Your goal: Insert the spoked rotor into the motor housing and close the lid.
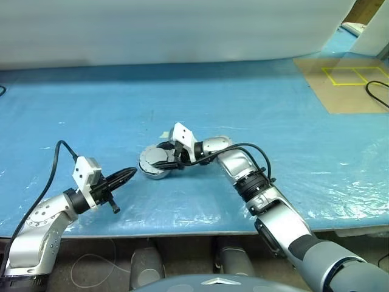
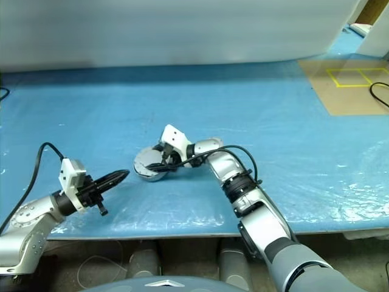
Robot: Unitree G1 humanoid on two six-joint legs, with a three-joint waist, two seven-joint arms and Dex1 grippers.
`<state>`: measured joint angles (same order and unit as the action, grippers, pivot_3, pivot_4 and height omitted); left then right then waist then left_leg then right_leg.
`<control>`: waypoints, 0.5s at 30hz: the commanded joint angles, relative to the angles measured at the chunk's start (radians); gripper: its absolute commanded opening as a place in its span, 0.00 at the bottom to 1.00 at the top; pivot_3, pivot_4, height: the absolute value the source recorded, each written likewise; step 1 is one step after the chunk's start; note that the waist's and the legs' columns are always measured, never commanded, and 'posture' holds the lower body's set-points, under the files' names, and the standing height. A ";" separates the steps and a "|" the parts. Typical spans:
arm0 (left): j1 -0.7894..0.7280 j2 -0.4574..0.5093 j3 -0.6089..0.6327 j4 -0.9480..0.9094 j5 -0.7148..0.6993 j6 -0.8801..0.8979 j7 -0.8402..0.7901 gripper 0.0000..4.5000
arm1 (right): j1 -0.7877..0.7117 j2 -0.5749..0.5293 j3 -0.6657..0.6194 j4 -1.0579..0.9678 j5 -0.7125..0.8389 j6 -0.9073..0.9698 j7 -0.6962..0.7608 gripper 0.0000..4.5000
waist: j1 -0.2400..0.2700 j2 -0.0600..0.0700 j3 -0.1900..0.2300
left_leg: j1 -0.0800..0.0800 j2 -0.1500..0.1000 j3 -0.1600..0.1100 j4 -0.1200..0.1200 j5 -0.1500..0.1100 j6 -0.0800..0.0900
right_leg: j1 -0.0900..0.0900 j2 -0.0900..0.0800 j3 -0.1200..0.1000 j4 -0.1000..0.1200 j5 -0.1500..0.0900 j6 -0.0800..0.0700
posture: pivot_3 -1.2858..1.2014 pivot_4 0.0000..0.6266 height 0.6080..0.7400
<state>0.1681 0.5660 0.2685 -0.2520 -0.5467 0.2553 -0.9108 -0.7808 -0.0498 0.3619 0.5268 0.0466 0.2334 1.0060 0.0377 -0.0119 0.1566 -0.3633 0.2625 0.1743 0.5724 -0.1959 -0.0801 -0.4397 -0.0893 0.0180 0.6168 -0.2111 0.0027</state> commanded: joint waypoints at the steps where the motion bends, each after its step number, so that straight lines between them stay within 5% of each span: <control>1: 0.016 0.006 0.042 -0.039 -0.020 -0.023 0.005 0.00 | -0.022 0.022 -0.002 -0.044 0.006 0.015 -0.014 0.65 | 0.000 0.000 0.000 | 0.000 0.000 0.000 0.000 0.000 0.000 | 0.000 0.000 0.000 0.000 0.000 0.000 | 0.52 0.24 1.00; 15: 0.037 0.010 0.045 -0.134 -0.041 0.024 0.071 0.00 | 0.011 0.026 0.033 -0.048 -0.047 -0.020 -0.064 0.65 | 0.001 0.000 0.000 | 0.000 0.000 0.000 0.001 0.000 0.000 | 0.000 0.000 0.000 0.001 0.000 0.000 | 0.52 0.24 1.00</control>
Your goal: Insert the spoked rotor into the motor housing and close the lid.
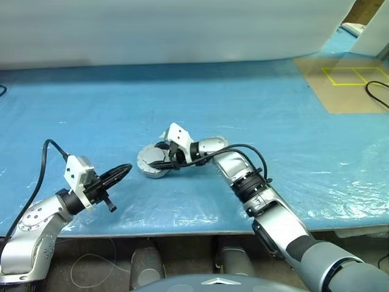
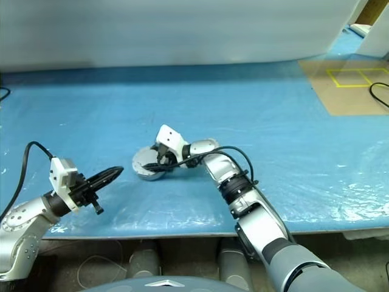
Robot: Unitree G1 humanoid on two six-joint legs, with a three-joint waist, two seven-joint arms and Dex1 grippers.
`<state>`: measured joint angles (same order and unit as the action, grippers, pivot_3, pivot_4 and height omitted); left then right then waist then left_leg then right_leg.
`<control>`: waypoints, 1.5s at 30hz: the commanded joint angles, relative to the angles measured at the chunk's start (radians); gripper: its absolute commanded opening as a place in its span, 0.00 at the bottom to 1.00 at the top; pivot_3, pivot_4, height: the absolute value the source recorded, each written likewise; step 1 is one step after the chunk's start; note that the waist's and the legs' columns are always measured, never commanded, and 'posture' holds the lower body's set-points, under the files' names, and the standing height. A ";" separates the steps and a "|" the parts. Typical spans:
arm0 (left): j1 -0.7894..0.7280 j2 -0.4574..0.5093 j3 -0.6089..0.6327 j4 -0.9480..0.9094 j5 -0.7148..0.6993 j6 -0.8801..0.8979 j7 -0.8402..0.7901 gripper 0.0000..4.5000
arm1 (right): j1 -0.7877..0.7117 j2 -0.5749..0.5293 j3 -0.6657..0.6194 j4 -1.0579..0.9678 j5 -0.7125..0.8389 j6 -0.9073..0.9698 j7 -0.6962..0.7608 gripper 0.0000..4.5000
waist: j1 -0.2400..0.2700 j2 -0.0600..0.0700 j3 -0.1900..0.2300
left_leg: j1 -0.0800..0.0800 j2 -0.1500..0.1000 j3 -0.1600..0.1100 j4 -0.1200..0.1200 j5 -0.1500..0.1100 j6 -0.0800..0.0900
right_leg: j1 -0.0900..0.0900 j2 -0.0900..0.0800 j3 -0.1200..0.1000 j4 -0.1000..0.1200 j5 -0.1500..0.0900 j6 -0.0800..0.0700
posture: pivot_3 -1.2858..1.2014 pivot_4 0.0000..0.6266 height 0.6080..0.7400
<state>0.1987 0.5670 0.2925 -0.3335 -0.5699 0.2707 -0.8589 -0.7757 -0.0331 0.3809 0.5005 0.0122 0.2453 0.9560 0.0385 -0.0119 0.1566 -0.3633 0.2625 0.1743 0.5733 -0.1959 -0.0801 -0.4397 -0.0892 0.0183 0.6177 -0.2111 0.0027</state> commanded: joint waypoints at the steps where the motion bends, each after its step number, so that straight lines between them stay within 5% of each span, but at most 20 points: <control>1: 0.010 0.009 0.018 -0.062 -0.018 0.016 0.025 0.00 | 0.010 0.007 0.020 -0.017 -0.020 -0.041 -0.016 0.65 | 0.000 0.000 0.000 | 0.000 0.000 0.000 0.000 0.000 0.000 | 0.000 0.000 0.000 0.000 0.000 0.000 | 0.52 0.24 1.00; 29: 0.109 -0.024 0.017 -0.116 0.001 0.011 0.095 0.00 | 0.038 -0.002 0.046 0.013 -0.057 -0.093 -0.023 0.65 | 0.000 0.000 0.000 | 0.003 -0.001 0.000 0.000 0.000 0.000 | 0.001 0.000 0.003 0.001 0.000 0.000 | 0.52 0.24 1.00; 45: 0.012 -0.025 -0.029 -0.067 0.007 0.025 0.108 0.00 | 0.049 -0.016 0.045 0.002 -0.048 -0.053 0.004 0.65 | 0.001 0.000 0.000 | 0.005 -0.002 0.000 0.000 0.000 0.000 | 0.001 0.000 0.005 0.002 0.000 0.000 | 0.52 0.24 1.00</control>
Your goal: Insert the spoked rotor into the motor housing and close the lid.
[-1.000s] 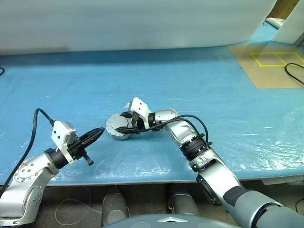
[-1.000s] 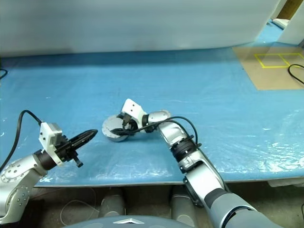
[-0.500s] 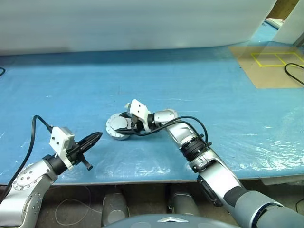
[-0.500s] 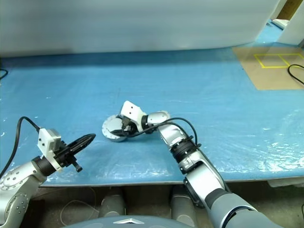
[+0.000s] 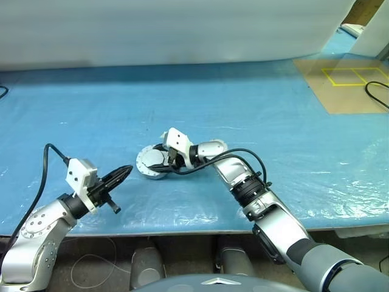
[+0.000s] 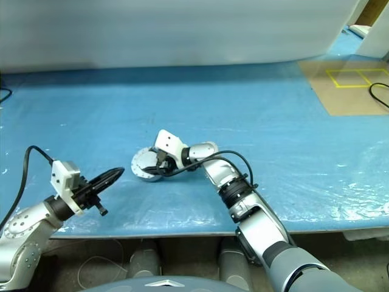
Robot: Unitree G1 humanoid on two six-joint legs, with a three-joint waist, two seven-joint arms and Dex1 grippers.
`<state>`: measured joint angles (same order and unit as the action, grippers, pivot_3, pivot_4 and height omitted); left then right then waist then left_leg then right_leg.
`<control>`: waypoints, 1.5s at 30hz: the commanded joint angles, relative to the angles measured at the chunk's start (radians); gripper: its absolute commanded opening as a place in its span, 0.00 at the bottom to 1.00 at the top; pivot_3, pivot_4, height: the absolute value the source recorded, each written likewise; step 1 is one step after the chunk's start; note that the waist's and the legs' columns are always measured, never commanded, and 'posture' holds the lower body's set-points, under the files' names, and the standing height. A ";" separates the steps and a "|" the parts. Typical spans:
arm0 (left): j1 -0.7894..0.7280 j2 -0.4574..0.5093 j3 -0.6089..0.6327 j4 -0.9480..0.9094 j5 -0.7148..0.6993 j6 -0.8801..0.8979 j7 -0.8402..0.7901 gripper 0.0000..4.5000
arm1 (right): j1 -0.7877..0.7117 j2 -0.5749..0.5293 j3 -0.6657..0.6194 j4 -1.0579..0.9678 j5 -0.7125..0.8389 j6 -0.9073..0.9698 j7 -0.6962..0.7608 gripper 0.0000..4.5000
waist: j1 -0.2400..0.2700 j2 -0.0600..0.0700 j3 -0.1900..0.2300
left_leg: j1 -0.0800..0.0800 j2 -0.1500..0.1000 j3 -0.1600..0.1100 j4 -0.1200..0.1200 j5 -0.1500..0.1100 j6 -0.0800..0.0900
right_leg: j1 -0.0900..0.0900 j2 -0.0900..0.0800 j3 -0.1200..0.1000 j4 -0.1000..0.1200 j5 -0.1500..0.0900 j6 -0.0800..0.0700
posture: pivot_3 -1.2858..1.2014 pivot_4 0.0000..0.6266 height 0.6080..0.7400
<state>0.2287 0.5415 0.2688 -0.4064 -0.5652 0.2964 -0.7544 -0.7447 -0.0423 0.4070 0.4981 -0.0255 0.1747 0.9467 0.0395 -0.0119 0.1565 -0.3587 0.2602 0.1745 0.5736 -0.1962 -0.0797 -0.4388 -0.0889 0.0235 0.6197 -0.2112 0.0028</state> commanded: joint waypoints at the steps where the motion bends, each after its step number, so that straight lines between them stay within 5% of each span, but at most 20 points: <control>1: -0.027 0.002 -0.011 0.020 0.008 -0.002 0.000 0.00 | 0.017 -0.006 0.018 0.004 -0.009 0.019 0.013 0.65 | 0.000 0.000 0.000 | 0.000 0.000 0.000 0.000 0.000 0.000 | 0.000 0.000 0.000 0.000 0.000 0.000 | 0.52 0.24 1.00; 22: -0.315 -0.026 -0.147 0.453 0.173 -0.143 -0.081 0.00 | 0.022 -0.013 0.006 -0.015 -0.005 0.026 -0.007 0.65 | 0.003 0.000 0.000 | 0.000 -0.001 0.000 0.002 0.000 0.000 | 0.001 -0.001 0.001 0.001 0.000 0.000 | 0.52 0.24 1.00; 45: -0.287 -0.009 -0.215 0.450 0.236 -0.115 -0.095 0.00 | 0.011 -0.013 -0.004 -0.034 0.014 0.048 0.003 0.65 | 0.005 0.001 -0.001 | 0.004 -0.002 0.000 0.002 0.000 0.000 | 0.005 -0.002 0.001 0.000 0.000 0.000 | 0.52 0.24 1.00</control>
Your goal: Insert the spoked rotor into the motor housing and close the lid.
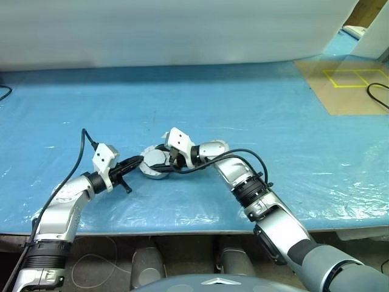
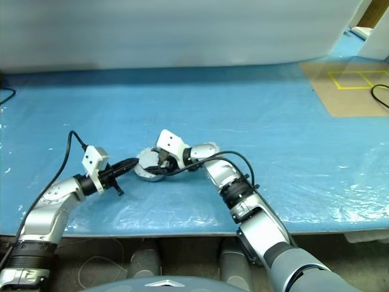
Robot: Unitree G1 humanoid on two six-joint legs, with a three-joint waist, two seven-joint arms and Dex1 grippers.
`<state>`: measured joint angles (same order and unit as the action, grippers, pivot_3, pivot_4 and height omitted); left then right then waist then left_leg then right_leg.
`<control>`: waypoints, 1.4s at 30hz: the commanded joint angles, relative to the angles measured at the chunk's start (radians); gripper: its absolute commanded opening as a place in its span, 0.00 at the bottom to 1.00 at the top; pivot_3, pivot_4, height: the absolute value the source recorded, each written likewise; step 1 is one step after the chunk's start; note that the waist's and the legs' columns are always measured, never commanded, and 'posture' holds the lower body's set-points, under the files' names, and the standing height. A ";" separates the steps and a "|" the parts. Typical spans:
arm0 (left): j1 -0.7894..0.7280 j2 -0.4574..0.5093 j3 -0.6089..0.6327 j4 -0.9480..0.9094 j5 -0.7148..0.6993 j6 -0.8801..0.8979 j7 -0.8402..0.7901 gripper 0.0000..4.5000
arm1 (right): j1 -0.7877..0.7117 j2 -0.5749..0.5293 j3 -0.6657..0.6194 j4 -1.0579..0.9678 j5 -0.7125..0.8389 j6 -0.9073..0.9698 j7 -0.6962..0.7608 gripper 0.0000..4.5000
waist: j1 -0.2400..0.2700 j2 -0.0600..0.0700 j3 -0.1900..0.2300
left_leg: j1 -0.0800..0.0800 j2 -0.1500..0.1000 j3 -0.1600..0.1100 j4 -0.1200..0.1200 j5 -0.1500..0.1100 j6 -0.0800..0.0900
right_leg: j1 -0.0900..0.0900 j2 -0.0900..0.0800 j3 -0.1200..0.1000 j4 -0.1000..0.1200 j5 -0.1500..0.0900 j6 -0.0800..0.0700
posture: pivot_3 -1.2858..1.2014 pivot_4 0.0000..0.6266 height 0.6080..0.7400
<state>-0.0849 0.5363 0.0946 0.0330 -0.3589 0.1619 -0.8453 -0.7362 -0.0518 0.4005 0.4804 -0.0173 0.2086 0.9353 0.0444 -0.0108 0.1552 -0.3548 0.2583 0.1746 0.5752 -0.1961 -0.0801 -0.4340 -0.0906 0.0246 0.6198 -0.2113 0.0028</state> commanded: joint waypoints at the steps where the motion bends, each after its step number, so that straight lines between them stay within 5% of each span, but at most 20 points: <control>1: 0.026 -0.005 -0.043 0.010 0.031 0.018 -0.003 0.00 | 0.002 -0.004 0.002 -0.017 0.006 0.015 0.015 0.65 | 0.000 0.000 0.000 | 0.000 0.000 0.000 0.000 0.000 0.000 | 0.000 0.000 0.000 0.000 0.000 0.000 | 0.52 0.24 1.00; 5: 0.019 -0.018 -0.053 0.018 0.039 0.006 0.003 0.00 | 0.001 -0.006 -0.003 -0.020 0.011 0.026 0.018 0.65 | 0.001 0.000 0.000 | 0.000 0.000 0.000 0.000 0.000 0.000 | 0.000 0.000 0.000 0.000 0.000 0.000 | 0.52 0.24 1.00; 10: 0.015 -0.031 -0.063 0.023 0.051 0.002 0.006 0.00 | 0.000 -0.006 -0.013 -0.023 0.017 0.031 0.015 1.00 | 0.003 0.001 -0.001 | 0.000 -0.001 0.000 0.000 0.000 0.000 | 0.001 -0.001 0.000 -0.001 0.000 0.000 | 0.52 0.24 1.00; 42: 0.014 -0.072 -0.085 0.014 0.068 -0.026 0.006 0.00 | 0.004 -0.085 -0.095 -0.118 0.166 0.107 0.133 1.00 | 0.008 0.002 -0.001 | -0.003 -0.001 0.000 -0.004 0.000 0.000 | 0.000 -0.002 -0.001 -0.008 0.000 0.000 | 0.52 0.24 1.00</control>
<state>-0.0950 0.4711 0.0601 0.0329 -0.3208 0.1256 -0.8278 -0.7318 -0.1370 0.3229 0.4119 0.1221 0.3190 1.0577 0.0527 -0.0091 0.1544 -0.3580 0.2570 0.1746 0.5711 -0.1962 -0.0802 -0.4338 -0.0922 0.0234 0.6118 -0.2113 0.0029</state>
